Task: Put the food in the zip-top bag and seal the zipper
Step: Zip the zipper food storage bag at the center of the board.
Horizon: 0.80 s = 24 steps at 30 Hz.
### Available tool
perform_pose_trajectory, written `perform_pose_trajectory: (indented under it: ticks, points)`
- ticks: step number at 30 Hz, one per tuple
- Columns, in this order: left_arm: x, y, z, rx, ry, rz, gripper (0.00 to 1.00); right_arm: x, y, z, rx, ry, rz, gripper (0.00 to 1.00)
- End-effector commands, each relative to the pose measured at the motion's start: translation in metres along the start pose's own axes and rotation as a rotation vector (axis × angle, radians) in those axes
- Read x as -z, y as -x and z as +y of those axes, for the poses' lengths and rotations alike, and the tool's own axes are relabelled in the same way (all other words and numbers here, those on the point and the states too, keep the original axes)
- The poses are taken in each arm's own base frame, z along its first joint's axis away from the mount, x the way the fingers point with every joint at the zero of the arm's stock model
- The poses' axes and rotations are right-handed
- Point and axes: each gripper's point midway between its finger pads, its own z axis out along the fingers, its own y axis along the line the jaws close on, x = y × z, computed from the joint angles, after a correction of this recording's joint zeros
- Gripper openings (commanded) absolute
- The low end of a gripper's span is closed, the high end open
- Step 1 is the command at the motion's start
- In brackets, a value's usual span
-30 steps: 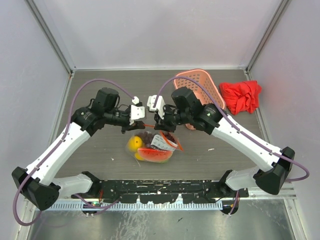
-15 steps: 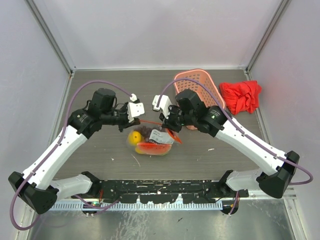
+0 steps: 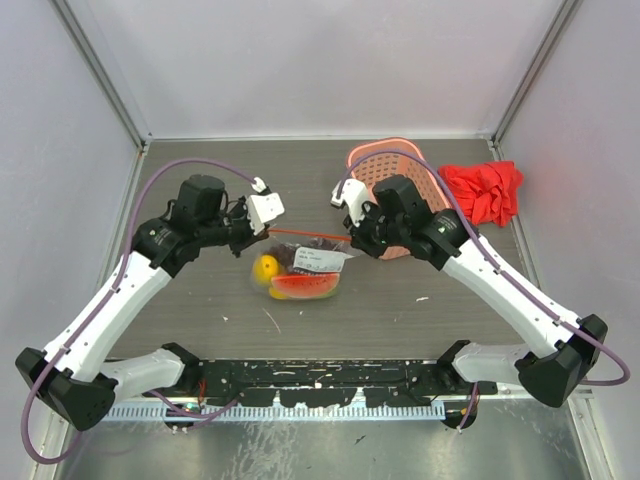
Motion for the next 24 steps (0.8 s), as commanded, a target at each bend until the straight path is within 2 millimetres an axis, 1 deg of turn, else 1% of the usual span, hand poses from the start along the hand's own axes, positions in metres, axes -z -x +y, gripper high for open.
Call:
perform_pose_trajectory:
  ticks: [1, 5, 9, 11, 15, 18, 20, 24]
  points:
    - [0.020, 0.018, 0.030, -0.013, 0.157, -0.061, 0.00, 0.013, -0.017, -0.026, -0.051, -0.124, 0.060, 0.00]
    - [0.021, 0.013, 0.037, 0.009, 0.192, -0.048, 0.00, 0.013, -0.018, -0.037, -0.071, -0.164, 0.076, 0.00]
    - [0.021, 0.007, 0.046, 0.036, 0.230, -0.025, 0.00, 0.011, -0.020, -0.052, -0.105, -0.231, 0.099, 0.00]
    - [0.020, 0.004, 0.051, 0.052, 0.250, -0.016, 0.00, 0.007, -0.018, -0.061, -0.119, -0.267, 0.105, 0.00]
    - [0.019, 0.001, 0.058, 0.073, 0.270, -0.007, 0.00, -0.010, -0.013, -0.079, -0.139, -0.330, 0.130, 0.00]
    - [0.020, -0.003, 0.062, 0.089, 0.300, 0.004, 0.00, -0.018, -0.004, -0.092, -0.154, -0.377, 0.115, 0.00]
    - [0.018, -0.006, 0.065, 0.108, 0.321, 0.002, 0.00, -0.022, 0.008, -0.094, -0.164, -0.381, 0.055, 0.00]
    - [0.007, -0.011, 0.066, 0.165, 0.326, -0.006, 0.00, -0.035, 0.031, -0.086, -0.195, -0.315, -0.079, 0.00]
